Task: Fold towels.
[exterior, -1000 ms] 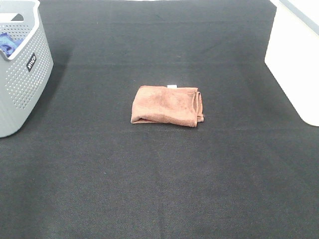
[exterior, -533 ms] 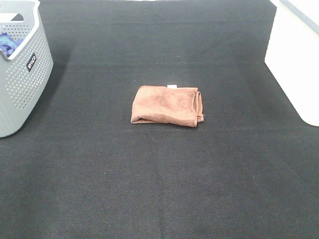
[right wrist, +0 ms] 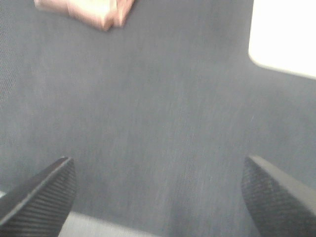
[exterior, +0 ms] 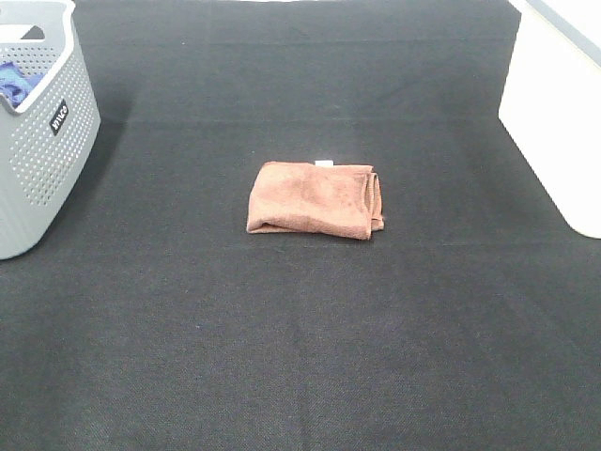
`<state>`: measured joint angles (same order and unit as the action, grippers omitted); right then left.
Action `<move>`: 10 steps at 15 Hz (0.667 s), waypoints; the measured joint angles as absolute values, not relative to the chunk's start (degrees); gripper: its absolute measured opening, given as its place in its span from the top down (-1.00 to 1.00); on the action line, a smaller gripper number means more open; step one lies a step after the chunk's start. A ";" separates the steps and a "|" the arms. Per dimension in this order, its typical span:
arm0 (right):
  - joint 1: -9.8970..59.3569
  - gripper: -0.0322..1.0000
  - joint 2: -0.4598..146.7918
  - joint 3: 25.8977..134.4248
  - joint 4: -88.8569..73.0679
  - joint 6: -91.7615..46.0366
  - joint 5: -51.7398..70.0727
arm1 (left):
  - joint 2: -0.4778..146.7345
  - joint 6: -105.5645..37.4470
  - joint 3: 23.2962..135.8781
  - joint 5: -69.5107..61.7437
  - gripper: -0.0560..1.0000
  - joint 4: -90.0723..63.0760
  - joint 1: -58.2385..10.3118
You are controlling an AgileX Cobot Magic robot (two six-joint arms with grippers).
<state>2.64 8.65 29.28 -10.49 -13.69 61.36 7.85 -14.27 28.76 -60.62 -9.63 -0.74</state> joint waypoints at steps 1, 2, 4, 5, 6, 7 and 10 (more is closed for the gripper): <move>2.64 -0.73 6.07 29.28 -10.49 -13.69 61.36 | 5.39 -14.27 28.76 -60.62 -0.36 -9.63 -0.52; 2.64 -0.73 3.61 29.28 -10.49 -13.69 61.36 | 3.21 -14.27 28.76 -60.68 -0.36 -9.63 -0.52; 2.64 -0.73 0.11 29.28 -10.49 -13.69 61.42 | -0.06 -14.27 28.76 -60.68 -0.36 -9.63 -0.52; 2.64 -0.73 -0.29 29.28 -10.49 -13.69 61.42 | -0.23 -14.27 28.76 -60.68 -0.36 -9.63 -0.52; 2.64 -0.73 -0.40 29.28 -10.49 -13.69 61.42 | -0.23 -14.27 28.76 -60.68 -0.36 -9.63 -0.52; 2.64 -0.73 -0.40 29.28 -10.49 -13.69 61.42 | -0.23 -14.27 28.76 -60.68 -0.36 -9.63 -0.52; 2.64 -0.73 -0.40 29.28 -10.49 -13.69 61.48 | -0.23 -14.27 28.76 -60.68 -0.36 -9.63 -0.52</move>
<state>2.64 -0.40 29.28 -10.49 -13.69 61.48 -0.23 -14.27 28.76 -60.68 -9.63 -0.52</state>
